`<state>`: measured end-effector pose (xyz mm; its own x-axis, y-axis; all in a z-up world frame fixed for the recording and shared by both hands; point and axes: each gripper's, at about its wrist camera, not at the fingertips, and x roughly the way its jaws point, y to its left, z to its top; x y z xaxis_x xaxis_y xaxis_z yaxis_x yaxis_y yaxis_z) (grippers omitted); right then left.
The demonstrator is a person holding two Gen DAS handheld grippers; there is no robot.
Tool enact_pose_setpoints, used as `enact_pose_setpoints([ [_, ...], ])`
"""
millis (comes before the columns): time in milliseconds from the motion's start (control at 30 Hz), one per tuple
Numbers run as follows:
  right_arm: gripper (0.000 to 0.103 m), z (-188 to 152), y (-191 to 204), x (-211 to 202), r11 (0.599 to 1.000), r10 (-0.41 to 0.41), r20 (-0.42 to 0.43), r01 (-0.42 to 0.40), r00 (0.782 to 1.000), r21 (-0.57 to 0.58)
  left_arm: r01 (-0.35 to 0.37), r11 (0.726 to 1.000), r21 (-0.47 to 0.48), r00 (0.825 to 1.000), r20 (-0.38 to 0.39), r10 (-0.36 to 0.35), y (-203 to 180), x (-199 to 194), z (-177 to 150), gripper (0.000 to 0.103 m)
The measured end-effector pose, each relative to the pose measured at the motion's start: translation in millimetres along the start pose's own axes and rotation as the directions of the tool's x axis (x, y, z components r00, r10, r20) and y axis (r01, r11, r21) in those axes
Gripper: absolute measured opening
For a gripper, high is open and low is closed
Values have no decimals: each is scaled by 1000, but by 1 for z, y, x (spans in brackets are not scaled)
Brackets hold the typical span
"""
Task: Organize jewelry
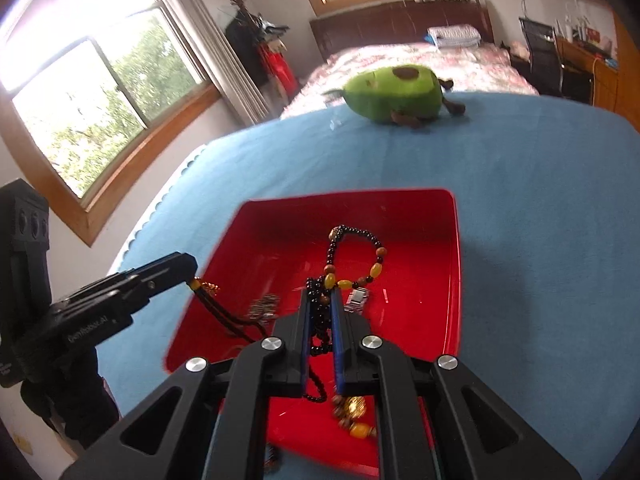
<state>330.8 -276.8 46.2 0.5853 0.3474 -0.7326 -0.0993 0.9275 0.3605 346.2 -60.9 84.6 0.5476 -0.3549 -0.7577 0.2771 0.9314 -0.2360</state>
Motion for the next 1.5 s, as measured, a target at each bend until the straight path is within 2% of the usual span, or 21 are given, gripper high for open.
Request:
enact_pose_setpoints([
  [167,10,2,-10,33,1000,-26,-46,26,999,3,-13,1000,9,998,-65,13,7,39,1,18],
  [233,18,2,-14,37,999,-51,-38,52,998,2,-8,1000,9,997,-83,9,9,47,0,21],
  [267,31,2,-15,37,997,-79,-28,79,996,0,-6,1000,5,996,-89,7,11,50,0,30],
  [333,32,0,-15,32,994,-104,-4,104,995,-12,-12,1000,-2,997,-80,12,15,49,1,38],
  [500,32,-1,-6,-2,998,-50,56,51,997,-20,5,1000,-6,1000,-23,-5,12,17,2,38],
  [567,32,-2,0,-16,998,-46,78,48,996,-29,1,1000,6,1000,2,-1,7,3,2,49],
  [633,32,-4,4,-27,999,-34,89,37,995,-31,-14,1000,11,999,31,14,5,-12,-1,55],
  [767,32,-11,9,-39,999,-24,85,27,996,-31,-45,999,27,999,28,44,1,-29,-13,55],
  [867,32,-22,12,-49,999,-12,66,14,998,-35,-82,996,37,997,4,82,5,-37,-30,55],
  [1000,32,-46,18,-63,998,-32,59,36,998,-57,-115,992,48,993,-34,117,13,-48,-63,55],
  [1100,32,-69,20,-68,998,-18,25,20,1000,-59,-118,991,57,990,-69,122,18,-55,-88,55],
  [1433,35,-160,29,-77,998,-24,-66,20,998,-64,-128,981,146,984,-106,144,15,-76,-184,61],
  [1500,35,-173,30,-78,998,-13,-77,8,997,-67,-113,981,155,980,-144,135,15,-73,-206,61],
])
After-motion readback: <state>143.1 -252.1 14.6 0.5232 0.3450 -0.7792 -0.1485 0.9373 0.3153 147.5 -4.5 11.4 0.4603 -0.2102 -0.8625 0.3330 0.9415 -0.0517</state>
